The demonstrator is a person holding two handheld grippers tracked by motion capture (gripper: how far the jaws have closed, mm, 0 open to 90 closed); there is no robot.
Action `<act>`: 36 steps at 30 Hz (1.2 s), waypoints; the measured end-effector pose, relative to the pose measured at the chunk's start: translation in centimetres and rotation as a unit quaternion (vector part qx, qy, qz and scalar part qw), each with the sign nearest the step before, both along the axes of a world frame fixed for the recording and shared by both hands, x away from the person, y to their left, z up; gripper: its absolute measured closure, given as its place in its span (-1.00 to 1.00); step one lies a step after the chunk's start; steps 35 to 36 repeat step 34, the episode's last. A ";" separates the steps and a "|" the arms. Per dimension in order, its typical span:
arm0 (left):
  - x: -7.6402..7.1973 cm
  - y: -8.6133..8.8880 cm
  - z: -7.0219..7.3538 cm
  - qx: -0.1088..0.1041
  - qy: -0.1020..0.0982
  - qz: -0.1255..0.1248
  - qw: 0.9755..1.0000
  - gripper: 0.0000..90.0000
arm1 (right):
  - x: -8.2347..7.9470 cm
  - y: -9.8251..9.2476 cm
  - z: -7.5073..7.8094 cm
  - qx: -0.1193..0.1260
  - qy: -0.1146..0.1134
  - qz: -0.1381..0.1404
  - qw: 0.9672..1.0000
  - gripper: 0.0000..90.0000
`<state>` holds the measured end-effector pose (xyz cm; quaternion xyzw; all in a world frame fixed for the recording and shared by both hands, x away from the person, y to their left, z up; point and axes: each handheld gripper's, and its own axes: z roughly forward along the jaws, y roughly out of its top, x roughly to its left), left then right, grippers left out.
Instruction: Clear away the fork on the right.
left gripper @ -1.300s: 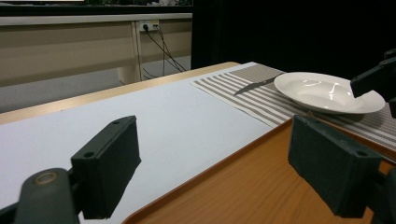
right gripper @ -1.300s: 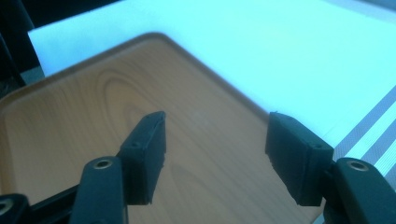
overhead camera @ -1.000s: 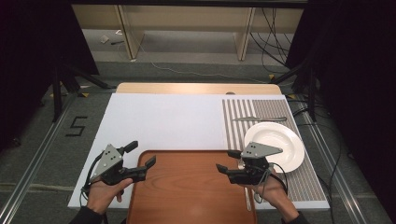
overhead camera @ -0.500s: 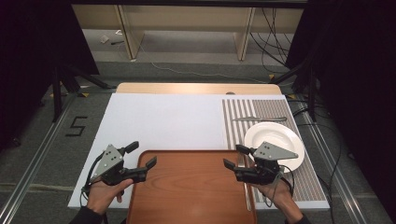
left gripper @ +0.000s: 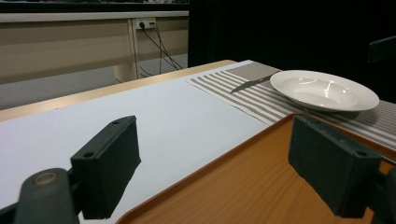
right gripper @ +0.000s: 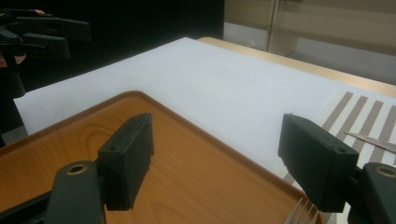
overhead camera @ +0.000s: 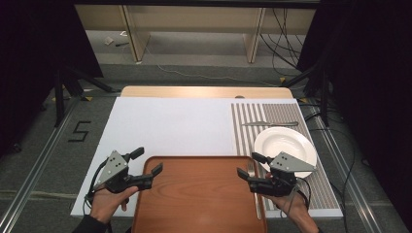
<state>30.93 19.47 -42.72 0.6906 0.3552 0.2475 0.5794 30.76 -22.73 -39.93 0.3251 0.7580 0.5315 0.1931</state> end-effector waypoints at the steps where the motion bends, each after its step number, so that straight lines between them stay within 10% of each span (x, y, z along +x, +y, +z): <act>1: 0.0 0.0 0.0 -0.001 0.000 0.000 1.000 -0.64 | -0.1 -0.1 0.0 0.000 0.000 -0.001 1.000 -0.40; 36: 0.1 0.0 0.0 -0.002 0.000 0.001 1.000 -0.64 | -0.3 -0.4 -0.2 -0.006 -0.002 0.001 1.000 -0.42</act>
